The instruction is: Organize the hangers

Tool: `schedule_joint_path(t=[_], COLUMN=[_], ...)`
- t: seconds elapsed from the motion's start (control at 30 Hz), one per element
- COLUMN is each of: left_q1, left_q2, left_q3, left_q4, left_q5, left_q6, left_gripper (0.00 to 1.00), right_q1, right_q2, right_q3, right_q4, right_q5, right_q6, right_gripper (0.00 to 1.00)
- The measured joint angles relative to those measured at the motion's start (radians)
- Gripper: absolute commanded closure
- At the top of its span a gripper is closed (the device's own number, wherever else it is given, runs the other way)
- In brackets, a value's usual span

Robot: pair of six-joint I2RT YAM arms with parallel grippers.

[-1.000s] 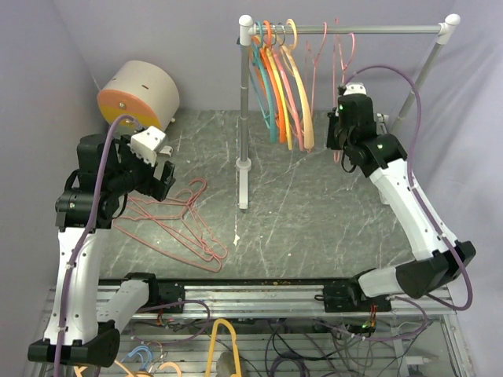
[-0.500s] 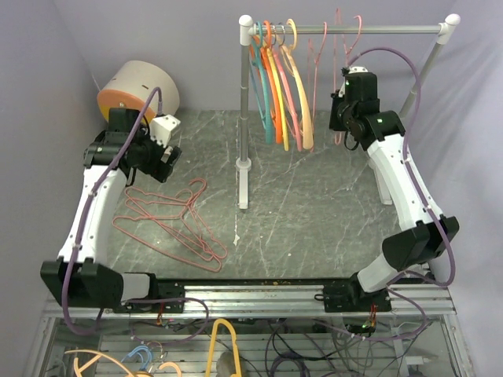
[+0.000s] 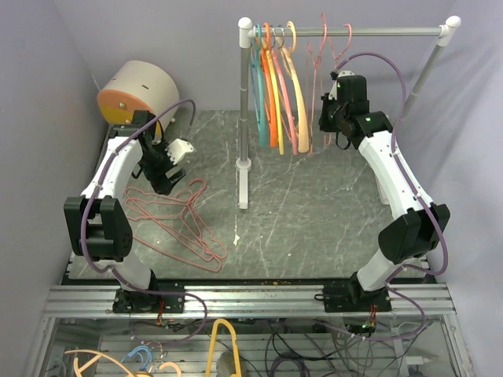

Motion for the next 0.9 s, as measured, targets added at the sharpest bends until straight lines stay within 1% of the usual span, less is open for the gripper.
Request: schedule_joint_path(t=[0.13,0.17,0.2,0.23,0.27,0.3,0.33,0.37,0.4,0.53,0.67,0.7,0.77,0.9], left_q1=[0.011,0.011,0.011,0.011,0.011,0.011,0.011,0.011,0.011,0.011,0.011,0.011,0.011,0.011], left_q2=[0.021,0.021,0.025,0.031,0.042,0.056,0.071,0.084,0.095,0.108,0.106,0.105,0.105,0.105], left_q3=[-0.067,-0.085,-0.103,-0.117,-0.128,-0.133,-0.137,-0.141,-0.148,-0.213,-0.292,-0.312,-0.337,-0.348], left_q4=[-0.003,-0.002,0.000,0.000,-0.001,0.001,0.003,0.008,0.014,0.039,0.067,0.077,0.092,0.125], left_q5=[-0.019,-0.024,-0.029,-0.031,-0.033,-0.034,-0.034,-0.035,-0.036,-0.042,-0.045,-0.045,-0.046,-0.045], left_q6=[0.093,0.108,0.124,0.140,0.155,0.166,0.177,0.185,0.190,0.212,0.219,0.219,0.220,0.213], left_gripper=[0.01,0.01,0.01,0.01,0.00,0.02,0.05,0.06,0.08,0.09,0.11,0.12,0.18,0.24], right_q1=[0.000,0.000,0.000,0.001,0.001,0.001,0.002,0.002,0.002,0.003,0.003,0.003,0.003,0.003], right_q2=[0.000,0.000,0.000,0.000,0.000,0.000,0.000,-0.004,-0.015,-0.114,-0.257,-0.296,-0.369,-0.453], right_q3=[0.000,0.000,0.001,0.002,0.003,0.003,0.002,-0.004,-0.021,-0.134,-0.239,-0.269,-0.329,-0.405], right_q4=[0.006,0.006,0.006,0.006,0.006,0.005,0.005,0.008,0.016,0.023,0.045,0.062,0.087,0.108], right_q5=[-0.033,-0.040,-0.048,-0.057,-0.063,-0.067,-0.069,-0.066,-0.061,-0.031,0.006,0.011,0.018,0.030], right_q6=[0.000,0.000,0.000,0.000,0.005,0.007,0.008,0.009,0.013,0.024,0.057,0.069,0.088,0.110], right_gripper=[1.00,0.96,0.80,0.57,0.39,0.26,0.06,0.02,0.01,0.00,0.00,0.00,0.00,0.00])
